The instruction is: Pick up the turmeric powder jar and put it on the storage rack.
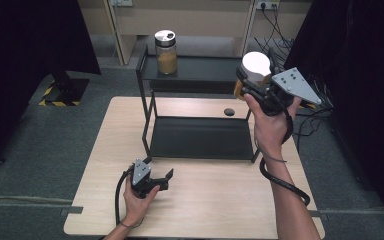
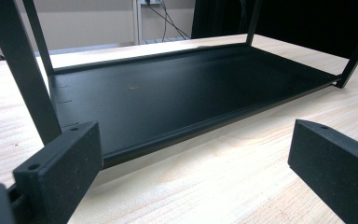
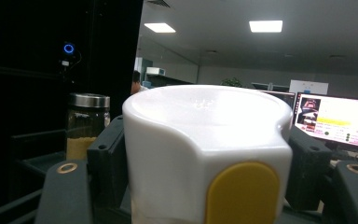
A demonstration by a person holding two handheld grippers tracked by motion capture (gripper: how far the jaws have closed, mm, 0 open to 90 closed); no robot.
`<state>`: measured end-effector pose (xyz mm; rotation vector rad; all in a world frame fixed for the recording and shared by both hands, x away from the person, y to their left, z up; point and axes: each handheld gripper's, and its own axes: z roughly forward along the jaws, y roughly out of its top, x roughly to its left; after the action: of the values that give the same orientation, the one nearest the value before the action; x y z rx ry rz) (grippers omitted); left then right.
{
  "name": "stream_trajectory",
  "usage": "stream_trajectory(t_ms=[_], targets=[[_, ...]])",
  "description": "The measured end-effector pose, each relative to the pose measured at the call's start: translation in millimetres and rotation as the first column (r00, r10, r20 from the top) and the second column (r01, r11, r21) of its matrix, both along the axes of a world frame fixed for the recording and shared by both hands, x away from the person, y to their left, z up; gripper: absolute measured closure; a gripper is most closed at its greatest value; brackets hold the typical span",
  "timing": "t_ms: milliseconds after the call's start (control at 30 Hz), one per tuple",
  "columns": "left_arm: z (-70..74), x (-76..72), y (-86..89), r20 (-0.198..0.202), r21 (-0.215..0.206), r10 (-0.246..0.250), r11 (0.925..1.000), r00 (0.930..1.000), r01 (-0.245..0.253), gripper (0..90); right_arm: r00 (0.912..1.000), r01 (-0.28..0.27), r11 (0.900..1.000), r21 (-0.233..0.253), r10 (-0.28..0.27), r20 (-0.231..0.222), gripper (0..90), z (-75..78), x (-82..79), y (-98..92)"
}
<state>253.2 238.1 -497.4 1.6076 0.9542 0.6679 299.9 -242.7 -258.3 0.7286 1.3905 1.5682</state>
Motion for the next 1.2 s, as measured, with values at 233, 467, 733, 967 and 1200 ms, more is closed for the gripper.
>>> stream_trajectory(t_ms=[233, 467, 733, 967, 1200], targets=[[-0.4, -0.1, 0.7, 0.000, -0.005, 0.000, 1.0000, 1.0000, 0.000, 2.4, 1.0000, 0.009, 1.000, -0.008, -0.009, -0.001, 30.8, 11.4, 7.1, 4.3], [-0.3, 0.1, 1.0, -0.002, -0.006, -0.001, 1.0000, 1.0000, 0.001, 2.4, 0.9996, 0.022, 1.000, -0.011, -0.022, -0.020, 30.9, 29.8, 22.1, 8.7], [-0.2, 0.3, 0.9, -0.002, -0.005, -0.003, 1.0000, 1.0000, 0.003, 2.4, 0.9980, 0.035, 0.999, -0.002, -0.035, -0.053, 30.9, 41.8, 38.2, 12.3], [-0.4, 0.3, 1.3, -0.002, -0.007, -0.004, 1.0000, 1.0000, 0.004, 2.4, 0.9927, 0.058, 0.998, -0.003, -0.058, -0.105, 30.8, 50.6, 60.8, 17.3], [-0.5, 0.6, 1.7, -0.004, -0.012, -0.004, 0.9999, 1.0000, 0.004, 2.4, 0.9865, 0.075, 0.997, -0.015, -0.076, -0.145, 30.8, 56.5, 77.3, 22.9]])
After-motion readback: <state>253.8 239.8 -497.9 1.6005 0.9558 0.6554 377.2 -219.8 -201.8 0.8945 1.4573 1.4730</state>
